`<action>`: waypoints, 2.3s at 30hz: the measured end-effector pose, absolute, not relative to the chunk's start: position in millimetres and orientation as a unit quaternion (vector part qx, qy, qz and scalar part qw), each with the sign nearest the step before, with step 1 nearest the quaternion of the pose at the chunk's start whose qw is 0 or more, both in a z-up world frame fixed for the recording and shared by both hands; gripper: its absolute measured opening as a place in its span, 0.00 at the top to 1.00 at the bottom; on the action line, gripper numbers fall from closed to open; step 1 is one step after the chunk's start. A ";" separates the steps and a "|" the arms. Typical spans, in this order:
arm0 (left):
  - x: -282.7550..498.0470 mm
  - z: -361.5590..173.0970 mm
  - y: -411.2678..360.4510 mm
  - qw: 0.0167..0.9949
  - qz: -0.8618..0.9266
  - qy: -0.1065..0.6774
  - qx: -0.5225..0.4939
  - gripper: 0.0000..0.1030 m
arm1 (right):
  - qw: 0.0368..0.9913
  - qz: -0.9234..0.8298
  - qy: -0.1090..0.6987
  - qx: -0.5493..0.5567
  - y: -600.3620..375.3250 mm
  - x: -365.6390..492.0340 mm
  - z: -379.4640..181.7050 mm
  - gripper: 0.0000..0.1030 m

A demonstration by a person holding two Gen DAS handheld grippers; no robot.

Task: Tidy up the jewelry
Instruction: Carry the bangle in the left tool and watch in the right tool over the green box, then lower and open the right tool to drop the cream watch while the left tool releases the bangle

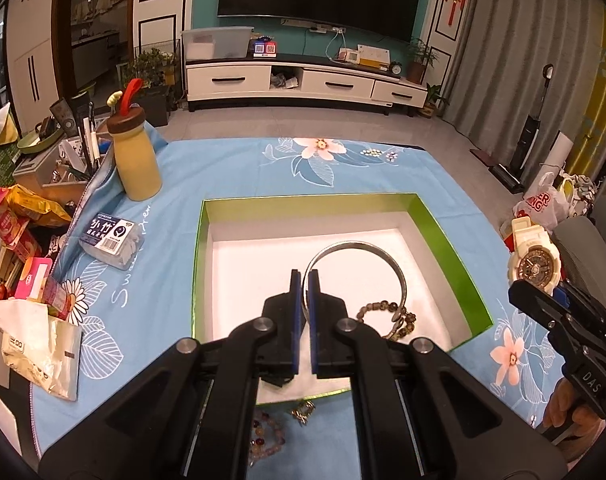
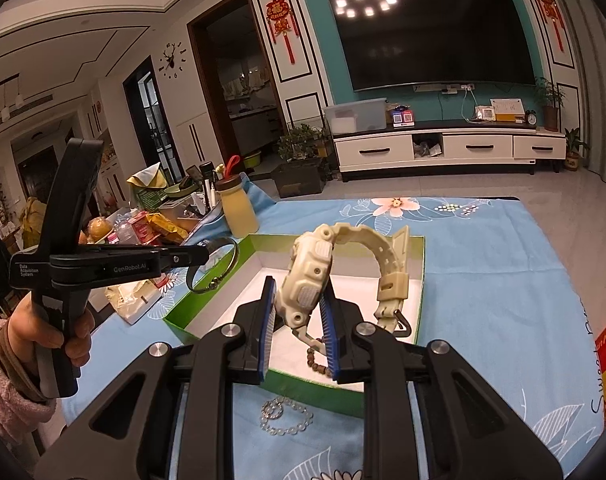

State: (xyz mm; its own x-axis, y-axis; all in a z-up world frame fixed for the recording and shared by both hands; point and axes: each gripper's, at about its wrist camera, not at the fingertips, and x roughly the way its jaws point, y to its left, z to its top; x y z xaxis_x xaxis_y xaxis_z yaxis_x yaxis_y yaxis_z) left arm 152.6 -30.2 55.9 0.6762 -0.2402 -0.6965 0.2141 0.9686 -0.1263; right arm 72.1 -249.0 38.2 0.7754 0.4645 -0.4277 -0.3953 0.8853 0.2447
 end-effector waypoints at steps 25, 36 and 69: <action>209.5 12.2 -40.7 0.894 -0.118 0.433 -0.004 0.97 | 0.924 0.222 0.307 0.056 -236.1 122.3 14.7 0.79; 237.1 -4.9 -52.1 0.878 -0.109 0.465 0.021 0.96 | 0.912 0.185 0.361 0.059 -226.4 154.3 -4.3 0.79; 212.6 26.0 -45.6 0.895 -0.101 0.435 0.007 0.19 | 0.925 0.144 0.341 0.088 -246.3 138.5 7.9 0.39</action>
State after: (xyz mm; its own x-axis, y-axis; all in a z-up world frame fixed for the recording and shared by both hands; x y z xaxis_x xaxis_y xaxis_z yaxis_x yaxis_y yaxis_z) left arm 212.6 -45.6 26.0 0.6013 -0.1749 -0.7797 0.1872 0.9794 -0.0753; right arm 138.5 -246.3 7.9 0.7266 0.3263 -0.6046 -0.2059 0.9430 0.2615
